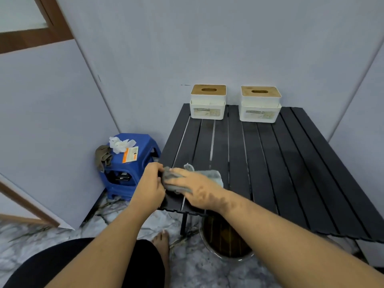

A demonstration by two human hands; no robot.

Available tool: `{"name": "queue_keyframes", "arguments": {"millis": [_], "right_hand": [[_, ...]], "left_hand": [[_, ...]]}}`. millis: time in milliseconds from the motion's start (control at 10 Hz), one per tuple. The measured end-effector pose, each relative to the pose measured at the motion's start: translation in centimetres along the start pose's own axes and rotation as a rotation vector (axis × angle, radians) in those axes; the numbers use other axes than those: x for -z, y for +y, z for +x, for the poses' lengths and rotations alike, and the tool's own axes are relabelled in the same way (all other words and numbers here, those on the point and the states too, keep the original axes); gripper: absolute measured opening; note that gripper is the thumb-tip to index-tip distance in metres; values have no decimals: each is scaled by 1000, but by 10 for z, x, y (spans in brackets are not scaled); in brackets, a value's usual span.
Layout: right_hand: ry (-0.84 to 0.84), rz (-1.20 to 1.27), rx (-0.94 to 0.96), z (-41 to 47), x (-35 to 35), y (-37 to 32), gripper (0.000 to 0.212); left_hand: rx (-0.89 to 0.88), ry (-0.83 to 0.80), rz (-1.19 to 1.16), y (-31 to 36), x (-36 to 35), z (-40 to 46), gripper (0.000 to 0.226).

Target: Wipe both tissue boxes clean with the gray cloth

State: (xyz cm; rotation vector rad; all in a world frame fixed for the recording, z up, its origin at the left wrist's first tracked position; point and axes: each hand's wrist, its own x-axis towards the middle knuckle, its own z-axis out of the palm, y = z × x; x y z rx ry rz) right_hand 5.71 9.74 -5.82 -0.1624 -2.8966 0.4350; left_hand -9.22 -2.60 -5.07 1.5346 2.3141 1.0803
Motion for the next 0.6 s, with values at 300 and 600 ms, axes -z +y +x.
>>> {"name": "queue_keyframes", "arguments": {"millis": [300, 600], "right_hand": [[282, 86, -755, -194, 72, 72, 55], [332, -66, -1154, -316, 109, 86, 60]], "left_hand": [[-138, -72, 144, 20, -14, -4, 17], [-187, -216, 229, 58, -39, -14, 13]]}}
